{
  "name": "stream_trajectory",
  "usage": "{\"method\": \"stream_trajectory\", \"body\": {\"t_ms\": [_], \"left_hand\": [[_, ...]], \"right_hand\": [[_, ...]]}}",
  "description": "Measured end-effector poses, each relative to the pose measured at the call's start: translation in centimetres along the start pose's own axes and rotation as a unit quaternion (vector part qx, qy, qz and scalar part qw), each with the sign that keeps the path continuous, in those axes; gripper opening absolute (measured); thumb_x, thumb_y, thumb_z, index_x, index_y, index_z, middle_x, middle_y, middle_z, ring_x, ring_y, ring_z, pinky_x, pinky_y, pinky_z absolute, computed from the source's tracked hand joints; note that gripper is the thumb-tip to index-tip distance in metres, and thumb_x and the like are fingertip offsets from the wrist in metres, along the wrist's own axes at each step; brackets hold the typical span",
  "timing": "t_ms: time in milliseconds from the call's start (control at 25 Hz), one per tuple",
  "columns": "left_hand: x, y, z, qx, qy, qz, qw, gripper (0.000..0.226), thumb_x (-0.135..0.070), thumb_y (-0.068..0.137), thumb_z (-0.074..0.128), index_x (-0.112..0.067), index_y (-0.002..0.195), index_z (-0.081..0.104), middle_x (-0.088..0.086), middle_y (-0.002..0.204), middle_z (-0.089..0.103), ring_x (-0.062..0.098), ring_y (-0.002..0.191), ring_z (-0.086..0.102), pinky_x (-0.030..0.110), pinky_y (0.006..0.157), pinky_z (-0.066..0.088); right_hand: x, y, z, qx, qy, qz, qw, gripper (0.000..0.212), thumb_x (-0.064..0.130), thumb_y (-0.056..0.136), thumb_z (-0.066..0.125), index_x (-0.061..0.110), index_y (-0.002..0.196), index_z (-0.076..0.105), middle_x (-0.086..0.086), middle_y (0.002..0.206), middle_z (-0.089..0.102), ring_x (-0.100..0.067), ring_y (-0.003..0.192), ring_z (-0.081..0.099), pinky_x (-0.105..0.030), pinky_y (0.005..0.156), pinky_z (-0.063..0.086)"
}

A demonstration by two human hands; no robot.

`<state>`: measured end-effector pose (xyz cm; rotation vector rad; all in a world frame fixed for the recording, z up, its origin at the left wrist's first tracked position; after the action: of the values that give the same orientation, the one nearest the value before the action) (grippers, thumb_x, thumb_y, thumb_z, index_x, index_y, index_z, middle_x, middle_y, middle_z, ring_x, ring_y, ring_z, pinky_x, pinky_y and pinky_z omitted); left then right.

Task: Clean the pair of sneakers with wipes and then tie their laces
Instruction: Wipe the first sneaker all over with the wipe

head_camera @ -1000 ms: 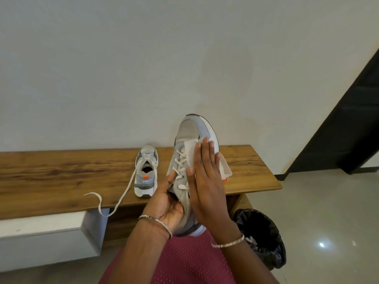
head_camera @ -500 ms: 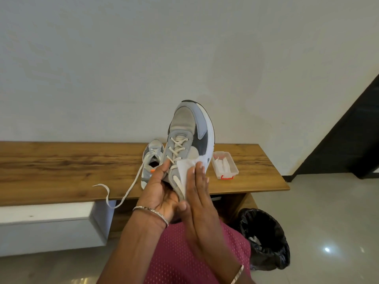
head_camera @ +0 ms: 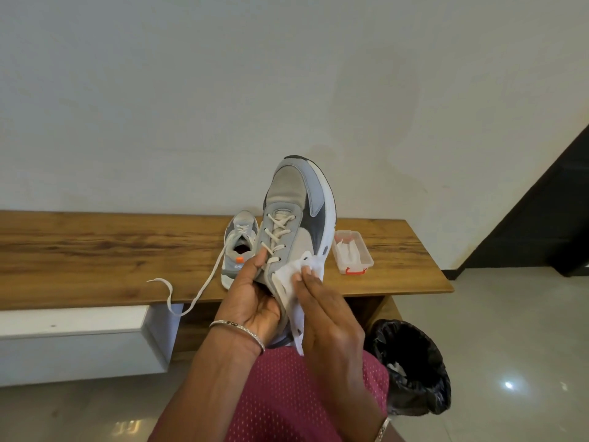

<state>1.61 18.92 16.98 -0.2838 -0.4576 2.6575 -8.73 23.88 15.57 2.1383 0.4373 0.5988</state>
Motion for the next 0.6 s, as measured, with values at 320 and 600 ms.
{"method": "stream_trajectory", "body": {"t_ms": [320,600], "left_hand": [[2.6,-1.1,0.9,0.012,0.034,0.009,0.999,0.033,-0.019,0.098,0.057,0.002,0.122,0.068,0.025,0.118,0.07,0.033,0.105,0.069,0.051,0.086,0.055],[1.2,-0.5,-0.1,-0.012,-0.035,-0.028,0.999,0.044,-0.021,0.09,0.07,0.002,0.127,0.062,0.02,0.096,0.071,0.03,0.078,0.075,0.035,0.062,0.063]], "right_hand": [[-3.1,7.1,-1.5,-0.041,-0.074,-0.026,0.996,0.023,0.002,0.084,0.074,0.004,0.107,0.074,-0.013,0.105,0.071,-0.026,0.097,0.063,-0.037,0.075,0.056],[-0.9,2.2,-1.3,0.048,-0.047,-0.181,0.981,0.026,0.008,0.089,0.072,0.0,0.114,0.071,-0.015,0.114,0.071,-0.024,0.11,0.063,-0.034,0.094,0.053]]}}
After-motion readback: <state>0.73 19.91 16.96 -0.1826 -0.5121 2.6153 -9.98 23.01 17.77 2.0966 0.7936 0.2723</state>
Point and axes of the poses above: each hand's wrist, its own y-axis towards the middle knuckle, its own z-axis out of the palm, x = y × z, the point moved 4 cm from there along y, towards the middle knuckle
